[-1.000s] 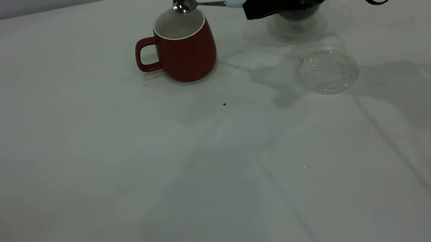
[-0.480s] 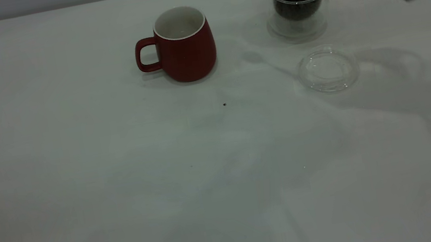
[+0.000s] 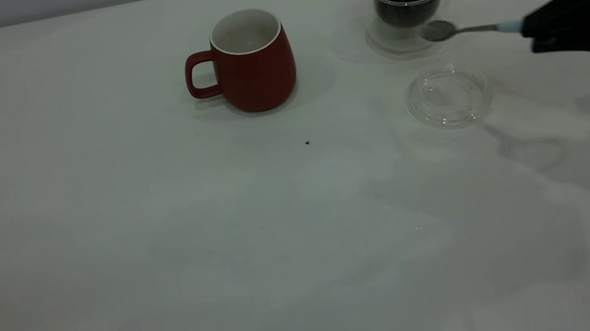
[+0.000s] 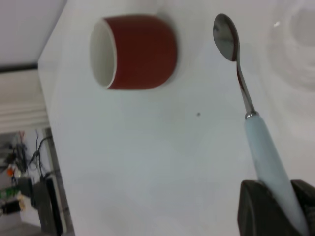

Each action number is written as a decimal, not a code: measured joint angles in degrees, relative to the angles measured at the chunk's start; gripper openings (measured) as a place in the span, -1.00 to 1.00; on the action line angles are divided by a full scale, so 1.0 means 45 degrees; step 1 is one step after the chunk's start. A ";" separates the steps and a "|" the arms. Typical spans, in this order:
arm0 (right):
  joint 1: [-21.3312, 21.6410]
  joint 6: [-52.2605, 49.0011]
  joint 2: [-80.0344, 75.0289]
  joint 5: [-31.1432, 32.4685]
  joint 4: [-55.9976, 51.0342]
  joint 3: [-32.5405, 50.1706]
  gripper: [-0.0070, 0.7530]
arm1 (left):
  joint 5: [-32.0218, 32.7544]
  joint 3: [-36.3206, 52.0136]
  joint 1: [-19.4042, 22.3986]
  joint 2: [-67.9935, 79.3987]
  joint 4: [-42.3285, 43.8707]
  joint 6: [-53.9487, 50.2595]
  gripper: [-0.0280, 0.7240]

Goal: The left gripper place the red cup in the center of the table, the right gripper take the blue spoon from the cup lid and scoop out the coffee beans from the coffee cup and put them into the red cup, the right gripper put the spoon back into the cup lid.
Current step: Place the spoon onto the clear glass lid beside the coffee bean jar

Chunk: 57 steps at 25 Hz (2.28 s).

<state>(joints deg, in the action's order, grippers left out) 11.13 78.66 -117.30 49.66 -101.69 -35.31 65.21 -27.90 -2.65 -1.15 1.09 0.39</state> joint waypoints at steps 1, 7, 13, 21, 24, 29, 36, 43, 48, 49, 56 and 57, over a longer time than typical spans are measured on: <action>0.0140 0.0010 0.0000 -0.0046 0.0000 0.0023 -0.68 | 0.0000 0.0000 0.0000 0.0000 0.0000 0.0000 0.64; 0.0420 0.0232 -0.0949 -0.0073 -0.0052 0.0012 -0.68 | 0.0000 0.0000 0.0000 0.0000 0.0000 0.0000 0.64; 0.0420 0.0307 -0.2588 0.0145 -0.0108 -0.0942 -0.68 | 0.0000 0.0000 0.0000 0.0000 0.0000 0.0000 0.64; 0.0420 0.0325 -0.4037 0.0749 -0.0147 -0.2235 -0.68 | 0.0000 0.0000 0.0000 0.0000 0.0000 -0.0087 0.64; 0.0420 0.0325 -0.4450 0.0894 -0.0147 -0.2610 -0.68 | 0.0000 0.0000 0.0000 0.0000 0.0000 -0.0012 0.64; 0.0420 0.0338 -0.4631 0.0939 -0.0180 -0.2741 -0.68 | 0.0000 0.0000 0.0000 0.0000 0.0000 -0.0012 0.64; 0.0420 0.0698 -0.4631 0.0992 -0.0180 -0.2807 -0.65 | 0.0000 0.0000 0.0000 0.0000 0.0000 -0.0012 0.64; 0.0420 0.0751 -0.4631 0.1751 -0.0180 -0.2807 -0.27 | 0.0000 0.0000 0.0000 0.0000 0.0000 -0.0012 0.64; 0.0420 0.0773 -0.4631 0.1842 -0.0105 -0.2807 -0.11 | 0.0000 0.0000 0.0000 0.0000 0.0000 -0.0012 0.64; 0.0420 0.0756 -0.4631 0.1810 -0.0004 -0.2807 -0.07 | 0.0000 0.0000 0.0000 0.0000 0.0000 -0.0012 0.64; 0.0420 0.0072 -0.4631 0.0715 0.0553 -0.2807 0.27 | 0.0000 0.0000 0.0000 0.0000 0.0000 -0.0012 0.64; 0.0420 -0.0078 -0.4631 0.0525 0.0685 -0.2807 0.32 | 0.0000 0.0000 0.0000 0.0000 0.0000 -0.0012 0.64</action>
<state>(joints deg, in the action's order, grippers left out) 13.02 78.31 -138.14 52.03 -98.61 -47.94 65.21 -27.90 -2.65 -1.15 1.09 0.34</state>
